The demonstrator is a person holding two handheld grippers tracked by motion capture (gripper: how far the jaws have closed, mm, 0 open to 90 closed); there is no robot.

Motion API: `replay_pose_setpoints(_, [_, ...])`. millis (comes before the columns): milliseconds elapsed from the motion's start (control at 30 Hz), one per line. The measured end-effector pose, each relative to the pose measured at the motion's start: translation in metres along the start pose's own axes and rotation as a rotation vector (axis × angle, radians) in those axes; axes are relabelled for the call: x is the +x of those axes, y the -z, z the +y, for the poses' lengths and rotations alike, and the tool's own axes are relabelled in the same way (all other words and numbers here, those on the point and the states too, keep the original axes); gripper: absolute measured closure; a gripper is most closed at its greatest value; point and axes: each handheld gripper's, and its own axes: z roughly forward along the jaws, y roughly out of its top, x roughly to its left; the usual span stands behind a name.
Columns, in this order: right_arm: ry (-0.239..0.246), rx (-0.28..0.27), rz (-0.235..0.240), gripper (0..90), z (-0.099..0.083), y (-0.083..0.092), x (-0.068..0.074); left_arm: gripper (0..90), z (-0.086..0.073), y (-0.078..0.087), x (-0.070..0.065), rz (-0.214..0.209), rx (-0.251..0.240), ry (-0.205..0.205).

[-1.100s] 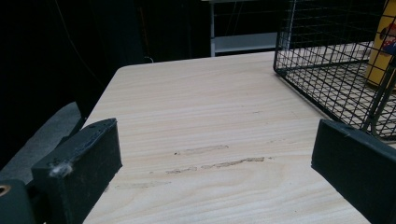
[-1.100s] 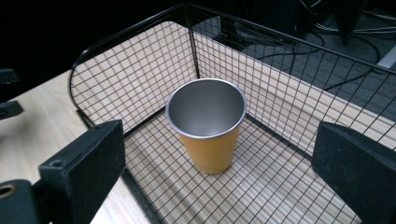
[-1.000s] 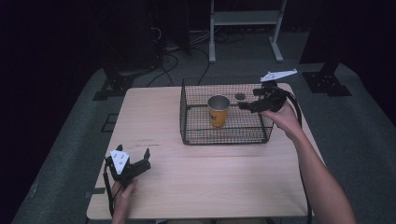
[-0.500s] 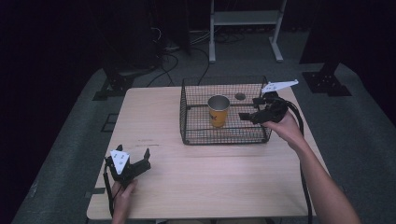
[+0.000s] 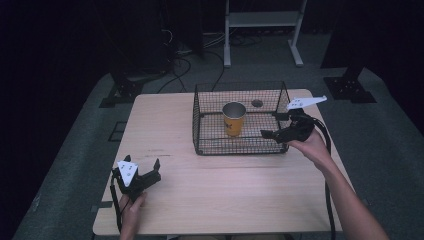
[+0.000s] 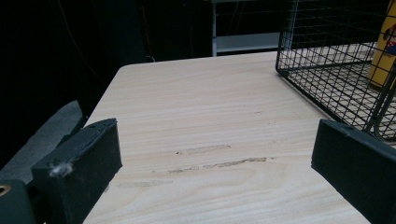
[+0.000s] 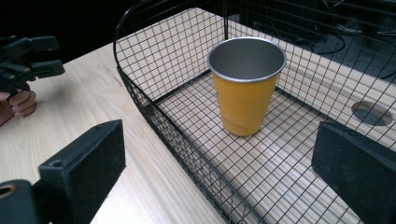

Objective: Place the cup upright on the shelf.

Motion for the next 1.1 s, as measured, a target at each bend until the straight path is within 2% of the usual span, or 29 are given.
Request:
replay_pose_setpoints(267, [0.006,0.000,0.028,2.3,-0.014,0.001,0.009,0.8,0.000,0.000,0.000,-0.001,-0.003,0.000])
replay_pose_setpoints(467, [0.025,-0.001,0.030,2.3,-0.023,0.004,0.016,0.8,0.000,0.000,0.000,-0.002,-0.003,-0.002])
replay_pose_setpoints(1100, [0.007,0.005,0.046,2.3,-0.053,0.006,0.025,0.8,0.000,0.000,-0.001,-0.003,-0.003,-0.008])
